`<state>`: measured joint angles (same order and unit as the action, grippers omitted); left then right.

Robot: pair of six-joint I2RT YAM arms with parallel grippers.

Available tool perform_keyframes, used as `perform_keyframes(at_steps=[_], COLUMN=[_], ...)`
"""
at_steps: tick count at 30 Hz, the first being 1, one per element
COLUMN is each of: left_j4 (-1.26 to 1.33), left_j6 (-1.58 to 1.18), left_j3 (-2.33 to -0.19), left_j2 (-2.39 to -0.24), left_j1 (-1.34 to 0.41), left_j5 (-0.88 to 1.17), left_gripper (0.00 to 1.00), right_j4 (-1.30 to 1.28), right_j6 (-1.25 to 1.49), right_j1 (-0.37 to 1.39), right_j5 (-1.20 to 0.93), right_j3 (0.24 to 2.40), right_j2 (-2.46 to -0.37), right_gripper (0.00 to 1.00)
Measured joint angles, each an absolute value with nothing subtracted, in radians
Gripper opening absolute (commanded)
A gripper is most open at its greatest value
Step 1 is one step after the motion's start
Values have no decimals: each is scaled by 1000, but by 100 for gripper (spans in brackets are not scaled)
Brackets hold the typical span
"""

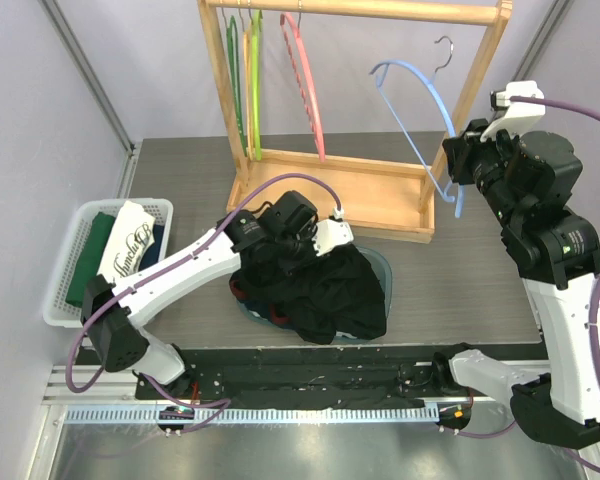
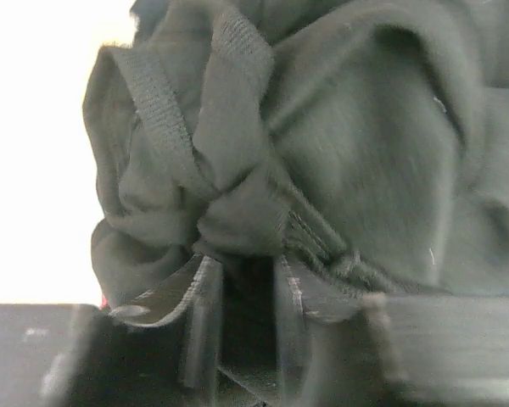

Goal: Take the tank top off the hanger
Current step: Remove the tank top from the hanger, then place the hanger at the clothesline.

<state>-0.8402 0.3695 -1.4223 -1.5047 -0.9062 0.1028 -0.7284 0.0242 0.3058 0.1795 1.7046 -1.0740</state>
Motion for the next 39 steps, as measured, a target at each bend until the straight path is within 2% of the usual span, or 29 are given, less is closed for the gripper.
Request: perform_keyframes(at_steps=[2, 7, 13, 20, 24, 25, 30, 32, 33, 34, 39], left_j4=[-814, -747, -621, -521, -496, -492, -450, -431, -425, -419, -426], left_j6=[353, 302, 287, 288, 288, 289, 286, 289, 294, 307, 355], left_j3=[-1380, -1239, -1116, -1071, -1070, -1068, -1028, -1001, -990, -962, -942], left_j2=[-1516, -1586, -1539, -1588, -1601, -1599, -1546, -1506, -1493, -1452, -1419], left_j1=[-908, -912, -918, -928, -942, -944, -948, -948, -948, -945, -945], left_j5=[45, -32, -62, -99, -134, -142, -158, -150, -146, -114, -61], left_gripper=[42, 44, 49, 50, 55, 60, 64, 71, 82, 99, 100], right_j4=[-729, -739, -770, -816, -832, -833, -829, -818, -815, -815, -818], right_j6=[24, 23, 24, 23, 23, 23, 24, 25, 26, 28, 33], right_j1=[306, 306, 306, 307, 307, 307, 307, 307, 307, 307, 307], right_j5=[184, 205, 201, 183, 175, 172, 146, 141, 138, 131, 123], right_j3=[1729, 1791, 1910, 1983, 2003, 2006, 2011, 2011, 2012, 2018, 2027], right_j2=[-1090, -1175, -1291, -1349, -1356, -1356, -1348, -1343, -1341, -1338, -1338], right_gripper=[1, 1, 1, 1, 1, 1, 1, 1, 1, 1, 1])
